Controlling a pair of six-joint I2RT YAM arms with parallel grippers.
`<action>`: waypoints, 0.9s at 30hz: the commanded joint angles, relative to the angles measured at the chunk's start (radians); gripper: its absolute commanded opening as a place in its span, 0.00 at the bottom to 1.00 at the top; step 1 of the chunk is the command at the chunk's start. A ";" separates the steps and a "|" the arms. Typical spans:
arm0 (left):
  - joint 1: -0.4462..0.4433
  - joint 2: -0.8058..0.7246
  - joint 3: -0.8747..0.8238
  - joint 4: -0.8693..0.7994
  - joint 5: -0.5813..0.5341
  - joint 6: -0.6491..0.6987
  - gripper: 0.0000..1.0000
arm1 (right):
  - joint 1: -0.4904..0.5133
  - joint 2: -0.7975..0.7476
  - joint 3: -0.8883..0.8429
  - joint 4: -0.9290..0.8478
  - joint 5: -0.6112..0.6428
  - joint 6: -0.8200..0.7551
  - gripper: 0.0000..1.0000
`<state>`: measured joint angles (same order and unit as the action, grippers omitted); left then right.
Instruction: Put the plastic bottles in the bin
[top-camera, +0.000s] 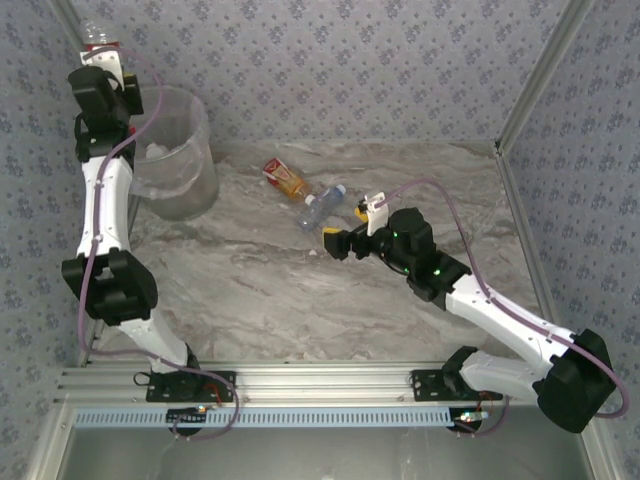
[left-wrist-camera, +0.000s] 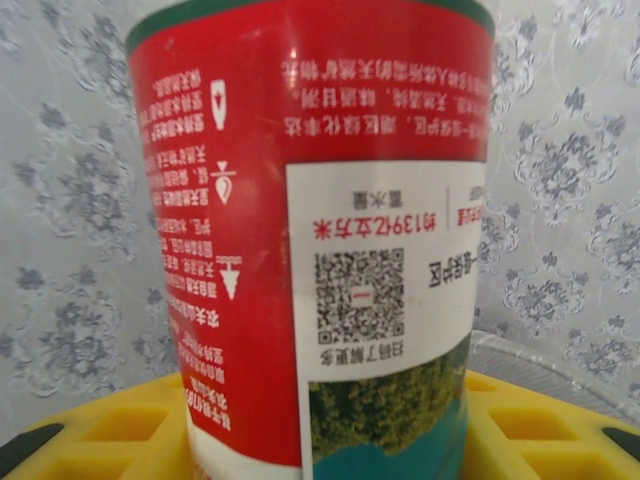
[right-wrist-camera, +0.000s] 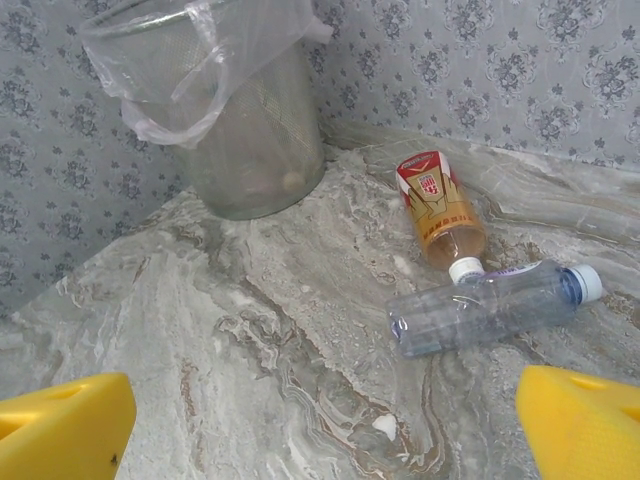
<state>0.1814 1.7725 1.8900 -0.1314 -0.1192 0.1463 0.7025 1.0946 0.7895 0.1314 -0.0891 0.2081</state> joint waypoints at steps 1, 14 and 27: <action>0.007 0.040 0.076 -0.046 0.037 0.033 0.50 | 0.011 -0.022 -0.020 -0.007 0.027 -0.010 1.00; 0.029 0.109 -0.022 -0.044 0.033 0.251 0.70 | 0.012 -0.048 -0.029 -0.032 0.054 -0.028 1.00; 0.004 0.053 0.054 -0.077 0.061 -0.066 0.99 | 0.013 -0.029 -0.025 -0.041 0.089 -0.008 1.00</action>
<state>0.2047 1.8885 1.9018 -0.2104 -0.0853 0.1997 0.7097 1.0615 0.7624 0.1001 -0.0330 0.1940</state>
